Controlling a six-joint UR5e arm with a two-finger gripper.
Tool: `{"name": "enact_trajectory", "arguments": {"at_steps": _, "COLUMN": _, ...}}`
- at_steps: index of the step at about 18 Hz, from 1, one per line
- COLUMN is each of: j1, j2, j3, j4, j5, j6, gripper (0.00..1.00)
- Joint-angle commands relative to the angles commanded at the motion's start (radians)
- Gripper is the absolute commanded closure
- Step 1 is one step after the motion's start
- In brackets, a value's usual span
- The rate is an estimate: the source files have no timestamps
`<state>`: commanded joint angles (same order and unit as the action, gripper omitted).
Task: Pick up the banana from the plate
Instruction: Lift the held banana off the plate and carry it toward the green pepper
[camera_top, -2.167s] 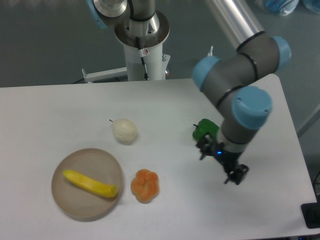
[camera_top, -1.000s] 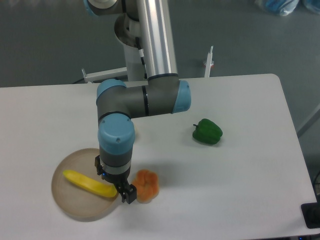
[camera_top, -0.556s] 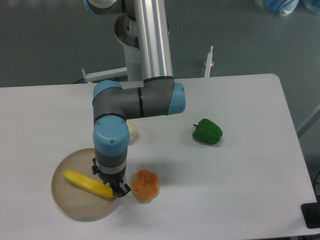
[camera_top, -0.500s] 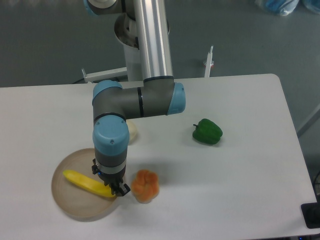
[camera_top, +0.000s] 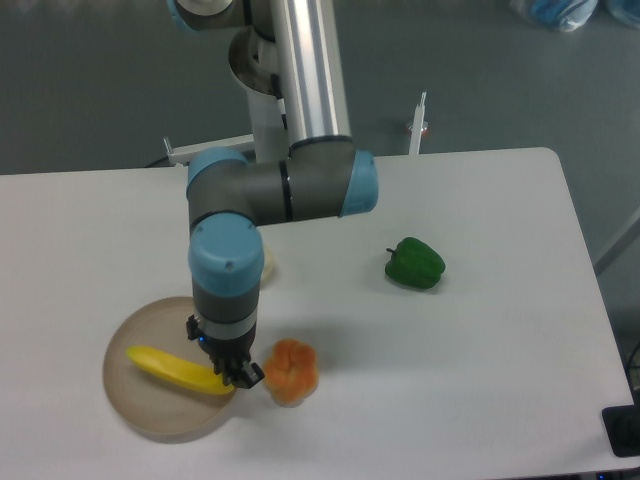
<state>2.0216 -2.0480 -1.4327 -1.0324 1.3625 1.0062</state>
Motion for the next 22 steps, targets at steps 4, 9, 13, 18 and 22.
{"name": "enact_trajectory", "arguments": {"at_steps": 4, "j1": 0.097, "j2": 0.031, "j3": -0.005, "j4": 0.0, "j5": -0.051, "j6": 0.062, "gripper": 1.0}}
{"name": "enact_trajectory", "arguments": {"at_steps": 9, "j1": 0.206, "j2": 0.061, "j3": -0.002, "j4": -0.112, "j5": -0.033, "j6": 0.176, "gripper": 1.0}}
{"name": "enact_trajectory", "arguments": {"at_steps": 13, "j1": 0.314, "j2": 0.085, "j3": -0.002, "j4": -0.181, "j5": 0.075, "j6": 0.248, "gripper": 1.0}}
{"name": "enact_trajectory", "arguments": {"at_steps": 18, "j1": 0.4, "j2": 0.048, "j3": 0.012, "j4": -0.202, "j5": 0.164, "j6": 0.403, "gripper": 1.0}}
{"name": "enact_trajectory", "arguments": {"at_steps": 22, "j1": 0.436, "j2": 0.023, "j3": 0.012, "j4": -0.202, "j5": 0.213, "j6": 0.551, "gripper": 1.0}}
